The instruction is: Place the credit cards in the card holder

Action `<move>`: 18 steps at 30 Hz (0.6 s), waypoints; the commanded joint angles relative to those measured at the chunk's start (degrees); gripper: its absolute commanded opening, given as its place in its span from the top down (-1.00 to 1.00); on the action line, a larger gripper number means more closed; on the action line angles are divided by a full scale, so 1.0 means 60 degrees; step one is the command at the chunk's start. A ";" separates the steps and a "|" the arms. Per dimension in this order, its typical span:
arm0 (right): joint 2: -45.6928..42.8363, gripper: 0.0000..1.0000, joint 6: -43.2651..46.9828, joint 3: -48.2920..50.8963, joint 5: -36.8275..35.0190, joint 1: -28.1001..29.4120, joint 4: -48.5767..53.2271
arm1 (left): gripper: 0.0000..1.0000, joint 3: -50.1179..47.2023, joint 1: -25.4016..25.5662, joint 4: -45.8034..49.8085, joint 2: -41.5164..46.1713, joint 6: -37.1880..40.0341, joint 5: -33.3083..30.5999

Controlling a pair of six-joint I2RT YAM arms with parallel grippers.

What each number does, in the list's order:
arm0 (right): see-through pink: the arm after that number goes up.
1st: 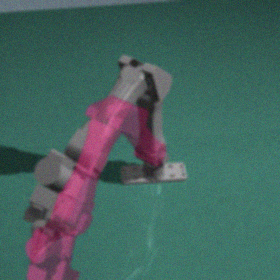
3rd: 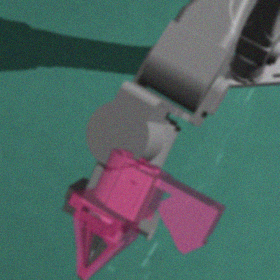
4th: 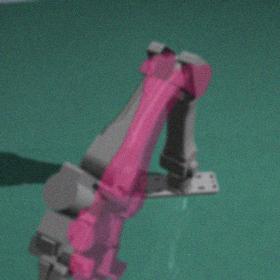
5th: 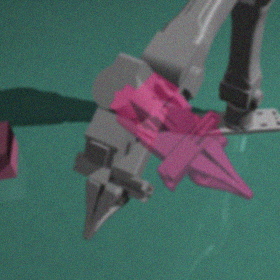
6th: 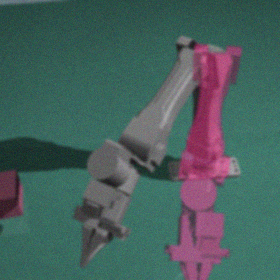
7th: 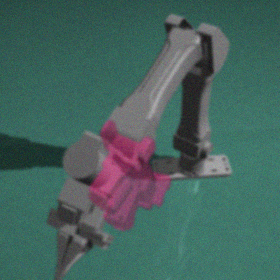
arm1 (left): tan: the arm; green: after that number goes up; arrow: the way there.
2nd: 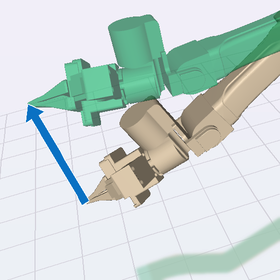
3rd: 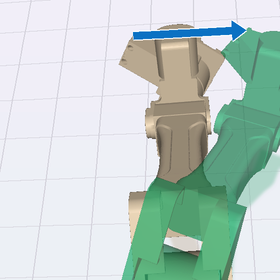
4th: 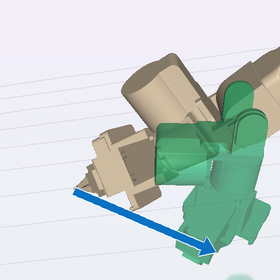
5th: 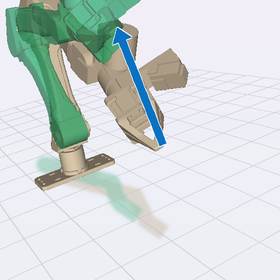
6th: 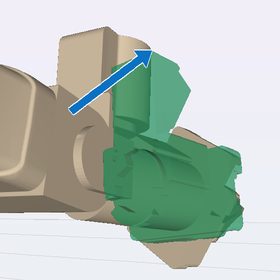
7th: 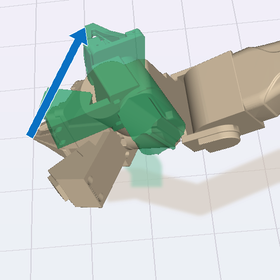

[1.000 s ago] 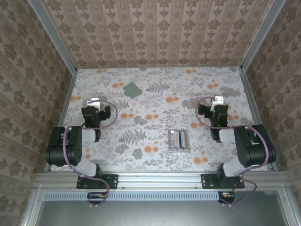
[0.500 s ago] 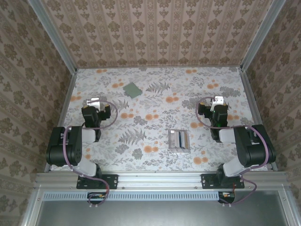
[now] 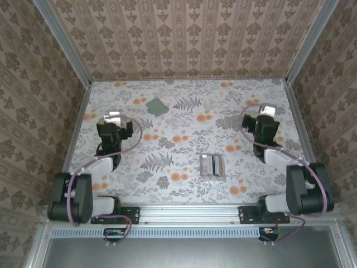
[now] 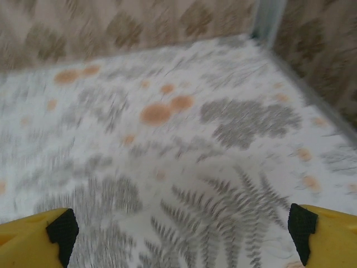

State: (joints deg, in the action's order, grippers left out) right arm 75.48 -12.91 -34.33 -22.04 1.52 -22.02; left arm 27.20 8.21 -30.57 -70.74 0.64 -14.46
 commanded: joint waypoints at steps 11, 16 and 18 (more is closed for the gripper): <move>-0.2596 -0.90 -0.2381 -0.2725 0.1244 0.3268 0.8452 | -1.00 0.3147 -0.1010 0.8538 0.2692 -0.7200 0.3195; -0.1420 -0.63 -0.2949 -0.3623 0.2460 0.6355 1.0550 | -1.00 0.3959 0.0834 1.0031 0.2669 -0.5577 0.3051; -0.0894 -0.45 -0.3819 -0.4021 0.2069 0.7331 1.1387 | -1.00 0.4353 0.1520 1.0458 0.2129 -0.4627 0.3648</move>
State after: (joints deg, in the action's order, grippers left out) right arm 67.79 -30.15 -54.68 -10.26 39.97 32.84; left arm 49.45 13.52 24.80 -55.96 -34.09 1.93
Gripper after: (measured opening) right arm 0.755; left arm 0.999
